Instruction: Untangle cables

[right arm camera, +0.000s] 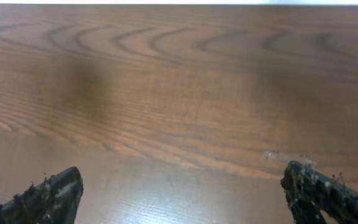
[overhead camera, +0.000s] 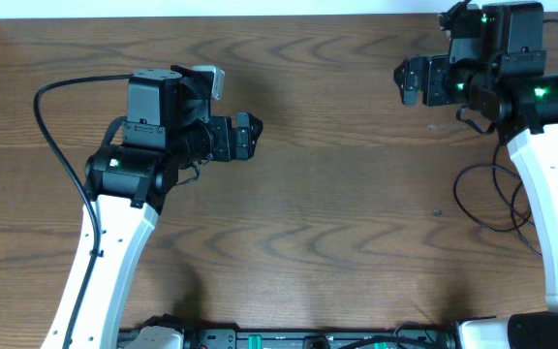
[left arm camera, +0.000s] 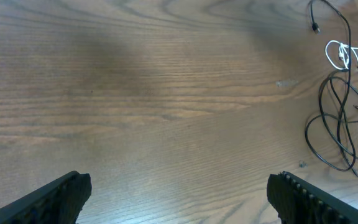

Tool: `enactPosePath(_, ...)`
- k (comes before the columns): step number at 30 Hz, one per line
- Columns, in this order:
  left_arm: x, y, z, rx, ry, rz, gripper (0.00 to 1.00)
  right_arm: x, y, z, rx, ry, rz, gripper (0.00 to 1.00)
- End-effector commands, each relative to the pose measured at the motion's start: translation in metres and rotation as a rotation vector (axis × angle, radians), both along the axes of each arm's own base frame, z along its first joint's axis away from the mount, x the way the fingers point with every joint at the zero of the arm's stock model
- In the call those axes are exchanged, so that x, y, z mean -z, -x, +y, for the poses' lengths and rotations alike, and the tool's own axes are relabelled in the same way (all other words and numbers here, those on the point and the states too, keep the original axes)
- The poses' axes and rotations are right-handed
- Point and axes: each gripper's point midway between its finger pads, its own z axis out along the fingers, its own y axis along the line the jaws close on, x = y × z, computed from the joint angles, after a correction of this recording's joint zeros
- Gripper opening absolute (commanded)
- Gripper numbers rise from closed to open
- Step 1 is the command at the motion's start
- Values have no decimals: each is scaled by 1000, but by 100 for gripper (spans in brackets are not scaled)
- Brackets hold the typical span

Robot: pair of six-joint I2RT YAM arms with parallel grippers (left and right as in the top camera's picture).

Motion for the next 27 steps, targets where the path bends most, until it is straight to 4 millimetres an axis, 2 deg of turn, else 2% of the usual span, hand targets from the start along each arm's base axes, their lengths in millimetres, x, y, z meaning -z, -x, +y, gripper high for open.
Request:
enactPosePath(1,-3,-2,2,-2,-13,-16,96,-12,8,1,20,-10,-8,99)
enactPosePath(4,-3,-2,2,-2,-13,-16,96,-13,16,0,20,-8,7,99)
enactPosePath(7,-3,-2,2,-3,-13,-16,96,-32,26,-1,19,-15,-40,99)
enactPosePath(10,-3,-2,2,-2,-13,-16,97,-60,51,-4,17,-26,-99,99)
enactPosePath(13,-3,-2,2,-2,-13,-16,97,-75,74,-7,17,-29,-121,99)
enactPosePath(16,-3,-2,2,-3,-13,-16,96,-84,88,-9,17,-31,-137,99)
enactPosePath(19,-3,-2,2,-2,-13,-16,97,-84,97,-10,17,-29,-126,99)
enactPosePath(22,-3,-2,2,-3,-13,-16,97,-72,108,-13,18,-10,-62,99)
enactPosePath(23,-3,-2,2,-2,-13,-16,97,-68,109,-20,43,24,-49,99)
enactPosePath(27,-3,-2,2,-2,-13,-16,97,-66,111,-22,47,30,-40,99)
